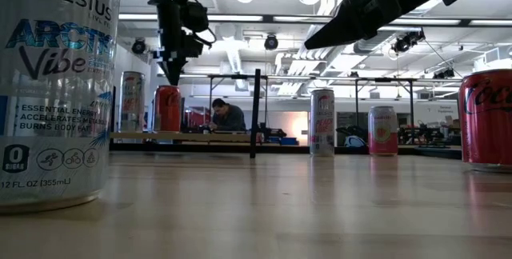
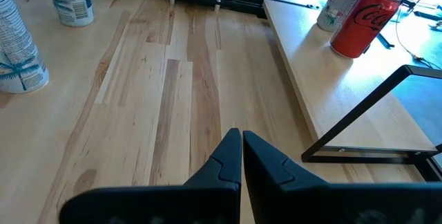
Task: Place canned beverage on shelf
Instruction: Put the left red-black soda can on the shelf
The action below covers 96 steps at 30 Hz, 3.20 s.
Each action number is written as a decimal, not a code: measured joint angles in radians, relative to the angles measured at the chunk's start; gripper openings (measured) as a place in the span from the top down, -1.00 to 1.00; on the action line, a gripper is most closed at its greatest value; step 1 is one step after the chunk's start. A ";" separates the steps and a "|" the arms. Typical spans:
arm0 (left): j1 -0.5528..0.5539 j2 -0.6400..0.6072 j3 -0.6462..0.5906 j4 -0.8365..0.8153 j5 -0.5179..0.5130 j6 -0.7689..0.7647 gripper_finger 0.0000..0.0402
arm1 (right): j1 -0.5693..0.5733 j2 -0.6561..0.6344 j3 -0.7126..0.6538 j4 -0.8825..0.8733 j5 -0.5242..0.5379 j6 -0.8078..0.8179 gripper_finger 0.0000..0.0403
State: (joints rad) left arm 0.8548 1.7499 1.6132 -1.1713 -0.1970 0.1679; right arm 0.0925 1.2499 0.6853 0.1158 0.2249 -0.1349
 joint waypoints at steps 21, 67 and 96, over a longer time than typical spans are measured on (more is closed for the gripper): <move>-0.086 -0.138 -0.006 -0.045 -0.018 0.042 1.00 | 0.000 0.000 0.000 -0.007 0.000 0.000 1.00; -0.034 -0.004 0.000 0.039 -0.029 -0.261 1.00 | 0.000 0.000 0.000 -0.015 0.000 0.003 1.00; -0.128 -0.014 -0.002 0.013 0.003 0.150 1.00 | 0.000 0.000 0.000 -0.022 0.000 0.004 1.00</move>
State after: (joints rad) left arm 0.7267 1.7363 1.6112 -1.1579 -0.1937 0.3177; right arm 0.0925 1.2499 0.6853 0.0940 0.2249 -0.1310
